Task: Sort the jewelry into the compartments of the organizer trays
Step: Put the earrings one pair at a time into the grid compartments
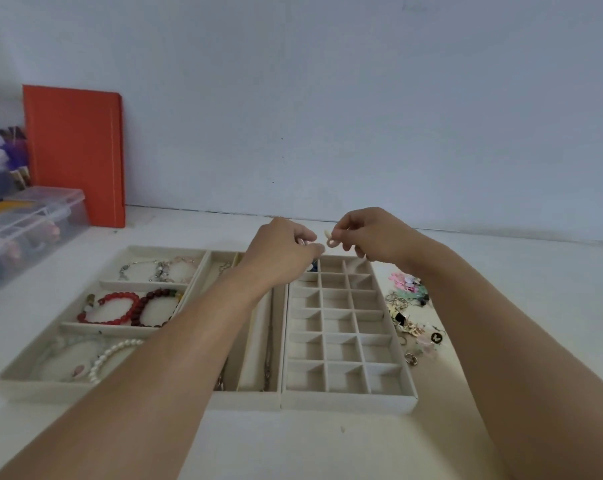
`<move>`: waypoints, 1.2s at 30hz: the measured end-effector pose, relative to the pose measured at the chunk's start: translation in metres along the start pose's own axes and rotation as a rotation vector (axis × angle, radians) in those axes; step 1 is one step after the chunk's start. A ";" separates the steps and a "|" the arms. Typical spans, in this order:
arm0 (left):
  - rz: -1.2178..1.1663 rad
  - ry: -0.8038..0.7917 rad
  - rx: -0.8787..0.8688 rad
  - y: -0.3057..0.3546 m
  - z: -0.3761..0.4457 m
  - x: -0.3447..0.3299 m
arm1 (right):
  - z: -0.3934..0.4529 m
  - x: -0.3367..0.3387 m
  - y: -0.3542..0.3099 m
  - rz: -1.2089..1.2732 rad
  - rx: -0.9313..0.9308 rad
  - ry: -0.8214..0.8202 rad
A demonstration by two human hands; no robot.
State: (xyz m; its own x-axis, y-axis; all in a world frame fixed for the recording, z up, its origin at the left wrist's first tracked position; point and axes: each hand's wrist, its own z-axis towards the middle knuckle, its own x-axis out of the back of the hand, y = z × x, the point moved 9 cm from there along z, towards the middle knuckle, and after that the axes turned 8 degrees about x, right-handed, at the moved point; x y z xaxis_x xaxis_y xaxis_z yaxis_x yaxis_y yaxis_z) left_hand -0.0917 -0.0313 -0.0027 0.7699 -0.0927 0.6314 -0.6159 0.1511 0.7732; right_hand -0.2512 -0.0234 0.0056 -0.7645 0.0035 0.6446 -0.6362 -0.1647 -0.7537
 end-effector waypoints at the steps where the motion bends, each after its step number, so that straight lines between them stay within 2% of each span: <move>1: -0.008 -0.024 -0.022 0.002 0.000 -0.002 | -0.001 -0.001 -0.002 0.048 -0.002 -0.034; 4: -0.018 -0.042 -0.102 0.012 -0.003 -0.003 | -0.004 -0.010 -0.002 0.148 -0.028 -0.129; 7: -0.020 -0.014 -0.124 0.019 -0.005 0.001 | -0.006 -0.013 0.000 0.240 -0.050 -0.145; 11: -0.153 0.025 -0.039 0.015 -0.005 0.011 | -0.004 -0.006 -0.001 0.425 -0.044 -0.038; 13: -0.198 0.092 -0.015 0.009 -0.003 0.016 | -0.007 -0.009 -0.008 0.518 -0.020 -0.086; 16: -0.220 0.158 0.021 0.000 0.001 0.020 | -0.009 -0.015 -0.019 0.492 0.066 -0.132; 21: -0.324 0.058 0.054 -0.003 0.004 0.014 | -0.004 -0.016 -0.021 0.355 0.134 -0.030; 24: -0.335 0.063 0.079 -0.007 0.006 0.016 | -0.003 -0.014 -0.020 0.228 0.123 -0.035; 27: -0.366 0.037 0.095 -0.011 0.009 0.016 | -0.004 -0.013 -0.020 0.215 0.114 -0.060; 36: -0.196 -0.056 -0.013 0.003 0.007 0.012 | -0.004 0.001 -0.020 0.247 0.137 -0.009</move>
State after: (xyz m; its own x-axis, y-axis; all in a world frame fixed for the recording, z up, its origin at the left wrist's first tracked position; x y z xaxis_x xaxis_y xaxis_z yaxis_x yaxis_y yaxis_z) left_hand -0.0851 -0.0391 0.0074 0.8638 -0.1765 0.4719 -0.4530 0.1380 0.8808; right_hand -0.2395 -0.0159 0.0207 -0.8932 -0.0617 0.4453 -0.4106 -0.2915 -0.8640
